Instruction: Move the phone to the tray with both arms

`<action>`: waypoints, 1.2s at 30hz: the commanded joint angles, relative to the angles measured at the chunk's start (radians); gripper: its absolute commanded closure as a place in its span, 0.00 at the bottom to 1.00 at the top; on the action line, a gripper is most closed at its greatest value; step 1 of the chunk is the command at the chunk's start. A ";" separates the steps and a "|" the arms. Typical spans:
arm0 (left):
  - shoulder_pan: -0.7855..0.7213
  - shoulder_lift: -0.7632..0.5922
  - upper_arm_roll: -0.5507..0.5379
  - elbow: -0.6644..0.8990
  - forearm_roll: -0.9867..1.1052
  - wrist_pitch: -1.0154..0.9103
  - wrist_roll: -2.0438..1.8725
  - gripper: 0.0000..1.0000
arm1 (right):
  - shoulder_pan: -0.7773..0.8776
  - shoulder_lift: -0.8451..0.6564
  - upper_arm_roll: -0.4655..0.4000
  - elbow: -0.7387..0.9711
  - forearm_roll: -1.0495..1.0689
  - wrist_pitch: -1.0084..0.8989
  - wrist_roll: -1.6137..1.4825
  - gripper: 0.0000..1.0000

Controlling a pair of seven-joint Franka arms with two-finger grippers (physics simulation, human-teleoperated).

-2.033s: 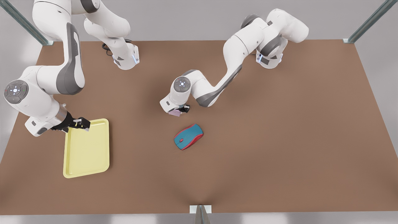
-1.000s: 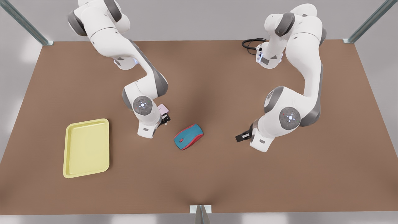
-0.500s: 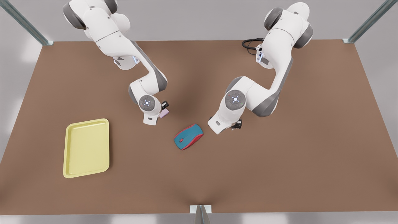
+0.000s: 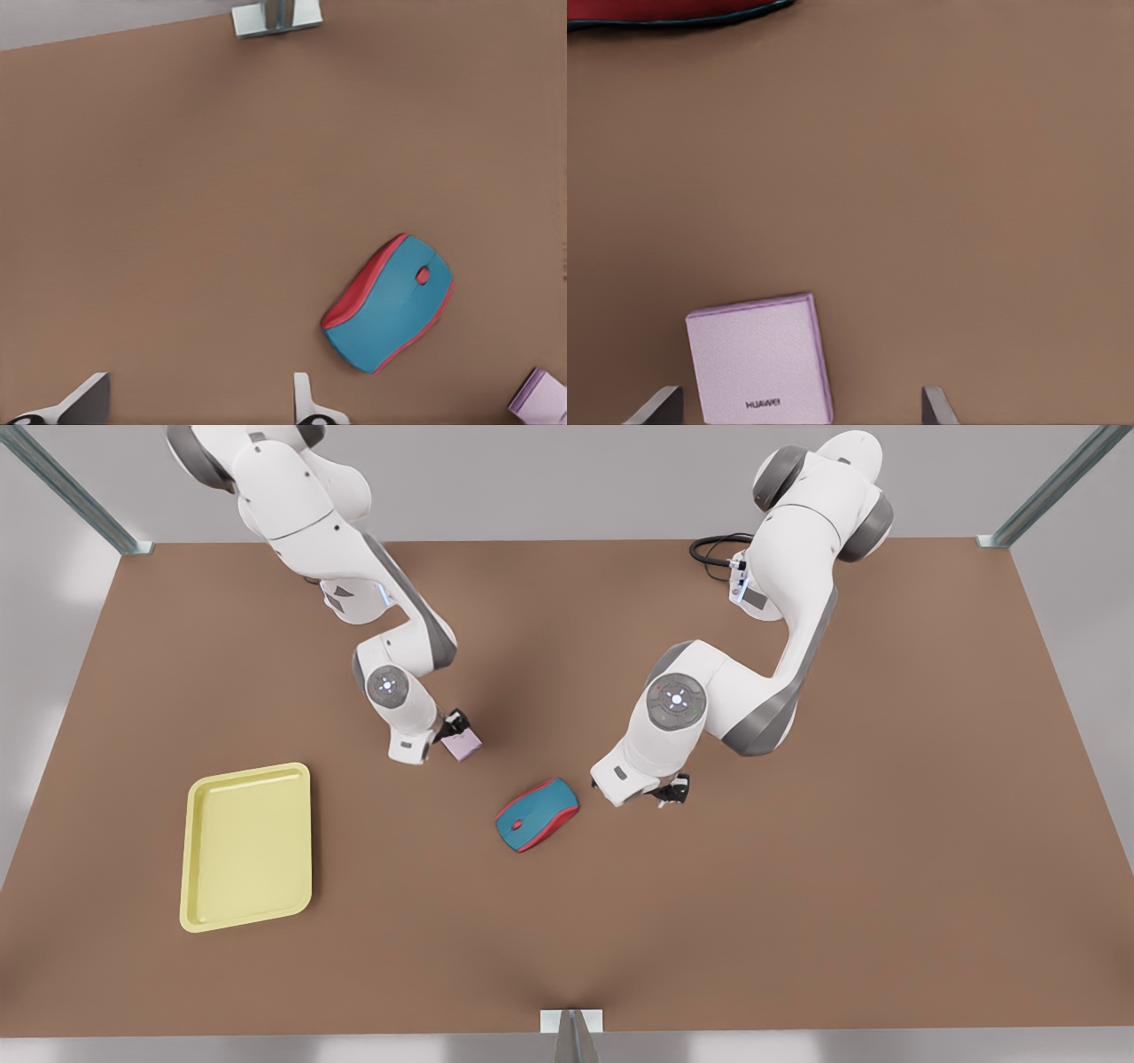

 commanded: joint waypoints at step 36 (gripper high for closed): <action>0.006 0.000 0.006 0.001 -0.001 0.023 0.061 0.00 | 0.064 0.124 0.009 -0.079 -0.068 0.265 -0.145 0.11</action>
